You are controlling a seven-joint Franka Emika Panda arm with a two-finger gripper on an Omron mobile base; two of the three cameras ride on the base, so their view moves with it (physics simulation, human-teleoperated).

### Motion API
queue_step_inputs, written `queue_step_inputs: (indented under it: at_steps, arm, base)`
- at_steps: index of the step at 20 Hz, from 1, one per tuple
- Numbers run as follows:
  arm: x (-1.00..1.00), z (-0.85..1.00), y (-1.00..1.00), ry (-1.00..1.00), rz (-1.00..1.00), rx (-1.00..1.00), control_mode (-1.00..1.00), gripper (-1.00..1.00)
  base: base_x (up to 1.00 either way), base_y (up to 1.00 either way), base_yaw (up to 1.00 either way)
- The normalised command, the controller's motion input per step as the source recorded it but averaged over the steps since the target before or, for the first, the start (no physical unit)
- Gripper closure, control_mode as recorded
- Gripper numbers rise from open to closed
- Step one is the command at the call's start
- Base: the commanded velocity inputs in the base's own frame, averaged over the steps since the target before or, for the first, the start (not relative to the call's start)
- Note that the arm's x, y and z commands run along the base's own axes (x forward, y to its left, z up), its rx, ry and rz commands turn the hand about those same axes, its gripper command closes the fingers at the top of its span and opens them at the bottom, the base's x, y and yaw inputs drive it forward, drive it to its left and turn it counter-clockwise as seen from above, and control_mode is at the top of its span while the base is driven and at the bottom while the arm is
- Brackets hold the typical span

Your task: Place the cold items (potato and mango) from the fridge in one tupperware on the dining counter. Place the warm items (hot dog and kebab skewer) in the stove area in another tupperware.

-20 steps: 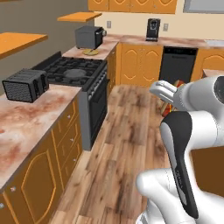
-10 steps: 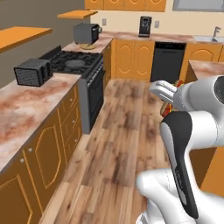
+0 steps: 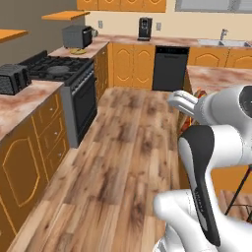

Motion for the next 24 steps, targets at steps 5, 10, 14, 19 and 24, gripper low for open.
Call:
queue_step_inputs:
  at_steps: [5, 10, 14, 19, 24]
  arm:
    - [0.00, 0.00, 0.00, 0.00, 0.00, 0.00, 1.00, 1.00]
    - [0.00, 0.00, 0.00, 0.00, 0.00, 0.00, 1.00, 1.00]
    - [0.00, 0.00, 0.00, 0.00, 0.00, 0.00, 1.00, 1.00]
    - [0.00, 0.00, 0.00, 0.00, 0.00, 0.00, 1.00, 1.00]
    - [0.00, 0.00, 0.00, 0.00, 0.00, 0.00, 1.00, 1.00]
  base:
    - [0.02, -0.95, -0.11]
    - [0.17, -0.72, -0.30]
    - [0.23, -0.42, -0.42]
    - [0.41, -0.12, -0.43]
    - [0.86, -0.03, -0.24]
